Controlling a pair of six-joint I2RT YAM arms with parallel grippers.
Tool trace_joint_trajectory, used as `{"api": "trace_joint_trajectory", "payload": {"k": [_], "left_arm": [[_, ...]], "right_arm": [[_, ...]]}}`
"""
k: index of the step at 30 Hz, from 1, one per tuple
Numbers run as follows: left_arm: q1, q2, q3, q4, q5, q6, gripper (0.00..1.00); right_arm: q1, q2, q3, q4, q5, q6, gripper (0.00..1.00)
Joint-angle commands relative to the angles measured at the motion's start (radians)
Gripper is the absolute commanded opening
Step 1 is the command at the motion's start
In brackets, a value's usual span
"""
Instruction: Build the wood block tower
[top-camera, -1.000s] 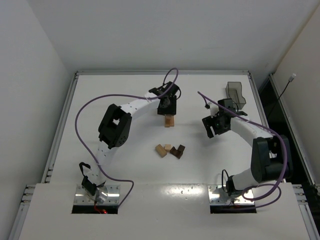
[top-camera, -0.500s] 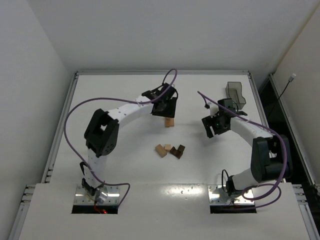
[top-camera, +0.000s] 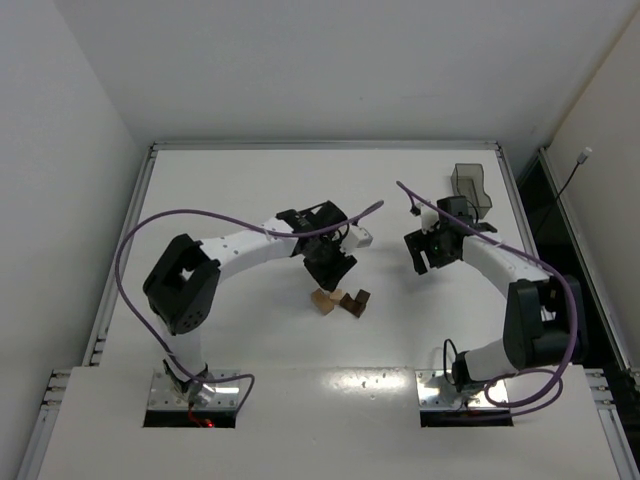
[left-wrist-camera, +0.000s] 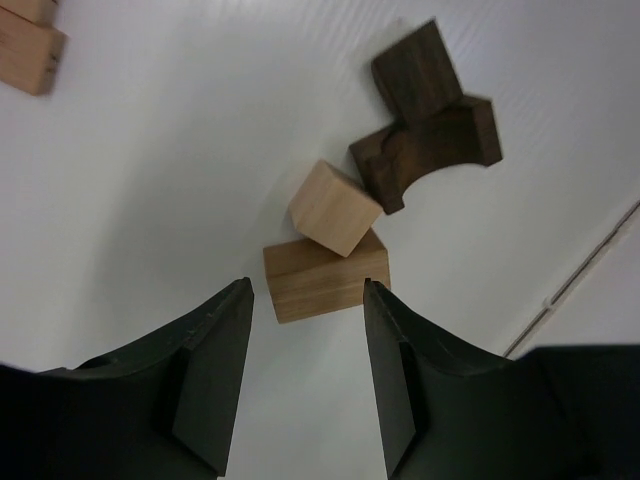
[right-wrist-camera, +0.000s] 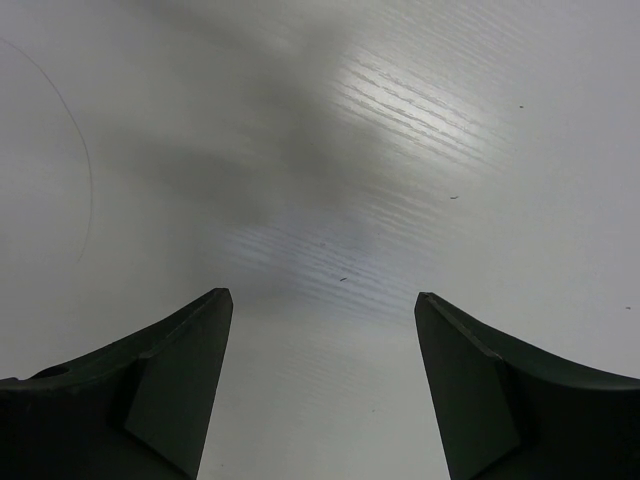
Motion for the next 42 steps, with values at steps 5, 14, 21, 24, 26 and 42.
{"api": "trace_joint_trajectory", "payload": {"k": [5, 14, 21, 24, 26, 42], "left_arm": [[-0.029, 0.026, -0.01, -0.024, 0.015, 0.225, 0.45], [-0.098, 0.048, -0.032, 0.031, 0.013, 0.285, 0.45], [-0.108, 0.091, -0.041, 0.083, -0.005, 0.296, 0.45], [-0.108, 0.104, -0.03, 0.093, -0.014, 0.296, 0.45], [-0.108, 0.129, -0.03, 0.102, -0.026, 0.296, 0.45], [-0.108, 0.14, -0.042, 0.14, -0.059, 0.285, 0.0]], "right_arm": [[-0.006, -0.048, 0.017, 0.032, -0.013, 0.009, 0.71], [-0.006, -0.058, 0.017, 0.032, -0.013, 0.009, 0.71], [-0.006, -0.058, 0.017, 0.032, -0.002, 0.009, 0.71], [-0.006, -0.058, 0.017, 0.032, -0.002, 0.009, 0.71], [-0.006, -0.058, 0.017, 0.032, -0.002, 0.009, 0.71], [-0.006, -0.03, 0.017, 0.032, -0.002, 0.009, 0.71]]}}
